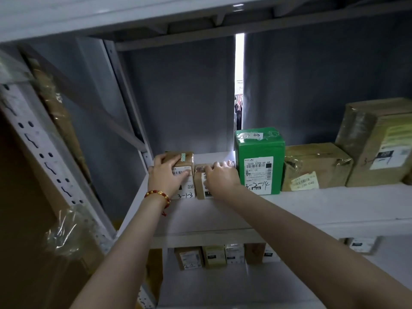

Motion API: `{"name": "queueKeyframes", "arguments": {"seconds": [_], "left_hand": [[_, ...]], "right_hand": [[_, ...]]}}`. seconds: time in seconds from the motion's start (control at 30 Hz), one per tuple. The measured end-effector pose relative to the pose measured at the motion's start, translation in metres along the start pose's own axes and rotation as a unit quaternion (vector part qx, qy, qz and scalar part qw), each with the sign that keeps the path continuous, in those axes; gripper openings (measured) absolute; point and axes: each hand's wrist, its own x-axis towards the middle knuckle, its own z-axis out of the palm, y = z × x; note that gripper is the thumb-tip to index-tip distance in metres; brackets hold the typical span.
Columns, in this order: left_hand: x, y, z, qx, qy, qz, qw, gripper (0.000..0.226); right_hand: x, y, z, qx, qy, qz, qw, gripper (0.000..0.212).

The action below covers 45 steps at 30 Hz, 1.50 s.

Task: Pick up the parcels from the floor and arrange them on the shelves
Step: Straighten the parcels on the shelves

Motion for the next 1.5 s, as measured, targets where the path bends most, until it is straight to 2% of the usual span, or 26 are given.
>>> {"name": "queueKeyframes", "arguments": {"seconds": [0.2, 0.3, 0.43, 0.53, 0.63, 0.8, 0.9, 1.0, 1.3, 1.5], "left_hand": [[0.003, -0.004, 0.001, 0.011, -0.02, 0.007, 1.0, 0.062], [0.005, -0.003, 0.0, 0.042, -0.021, -0.004, 0.999, 0.062], [0.001, 0.025, 0.004, 0.093, 0.015, -0.009, 0.996, 0.064], [-0.005, 0.061, 0.013, 0.07, 0.033, 0.032, 0.997, 0.07], [-0.013, 0.105, 0.023, 0.031, 0.052, 0.113, 0.992, 0.068], [-0.04, 0.192, 0.045, -0.031, 0.069, 0.25, 0.965, 0.062], [-0.057, 0.241, 0.067, -0.044, 0.049, 0.303, 0.951, 0.062], [-0.072, 0.283, 0.095, -0.069, 0.013, 0.319, 0.945, 0.061], [-0.119, 0.426, 0.184, -0.052, -0.054, 0.301, 0.951, 0.066], [-0.157, 0.524, 0.226, -0.067, -0.061, 0.332, 0.939, 0.067]], "right_hand": [[-0.01, 0.001, 0.001, 0.006, 0.04, -0.002, 0.999, 0.039], [-0.019, 0.006, 0.001, 0.028, 0.082, -0.02, 0.996, 0.043], [-0.043, 0.02, -0.011, 0.096, 0.171, -0.06, 0.979, 0.043], [-0.062, 0.042, -0.013, 0.105, 0.28, -0.087, 0.95, 0.031], [-0.082, 0.068, -0.014, 0.1, 0.328, -0.066, 0.937, 0.027], [-0.116, 0.125, -0.007, 0.08, 0.309, 0.008, 0.948, 0.05], [-0.139, 0.17, -0.001, 0.088, 0.308, 0.063, 0.945, 0.055], [-0.165, 0.22, 0.006, 0.088, 0.301, 0.088, 0.945, 0.05], [-0.257, 0.401, 0.025, 0.102, 0.253, 0.199, 0.941, 0.04], [-0.298, 0.508, 0.042, 0.159, 0.219, 0.299, 0.915, 0.041]]}}
